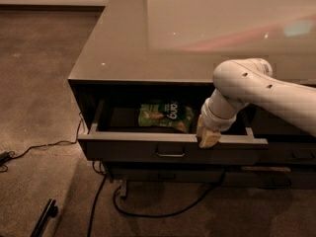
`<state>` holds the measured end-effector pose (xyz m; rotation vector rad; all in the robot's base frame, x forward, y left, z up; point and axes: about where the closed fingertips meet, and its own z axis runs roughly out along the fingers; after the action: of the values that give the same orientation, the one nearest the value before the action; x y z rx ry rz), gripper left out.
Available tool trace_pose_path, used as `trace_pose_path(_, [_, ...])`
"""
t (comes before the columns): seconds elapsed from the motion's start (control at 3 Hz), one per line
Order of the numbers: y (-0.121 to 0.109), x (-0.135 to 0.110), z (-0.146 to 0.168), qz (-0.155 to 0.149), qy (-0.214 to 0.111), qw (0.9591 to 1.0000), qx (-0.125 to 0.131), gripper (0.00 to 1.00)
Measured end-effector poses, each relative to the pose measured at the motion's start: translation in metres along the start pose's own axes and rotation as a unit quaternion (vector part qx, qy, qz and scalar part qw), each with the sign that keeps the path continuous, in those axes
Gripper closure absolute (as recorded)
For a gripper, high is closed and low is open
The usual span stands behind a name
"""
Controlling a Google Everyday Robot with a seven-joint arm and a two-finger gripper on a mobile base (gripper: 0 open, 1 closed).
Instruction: Open top drawer
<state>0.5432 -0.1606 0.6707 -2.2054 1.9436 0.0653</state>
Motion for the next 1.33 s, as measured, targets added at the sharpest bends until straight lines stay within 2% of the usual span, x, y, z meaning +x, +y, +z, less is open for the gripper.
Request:
trace_pose_path(1.0, [-0.003,-0.002,0.003,-0.006,-0.010,0.9999,0.000,0.13])
trace_pose_path(1.33, [-0.010,-0.007,0.016,-0.022,-0.028,0.9994,-0.007,0.00])
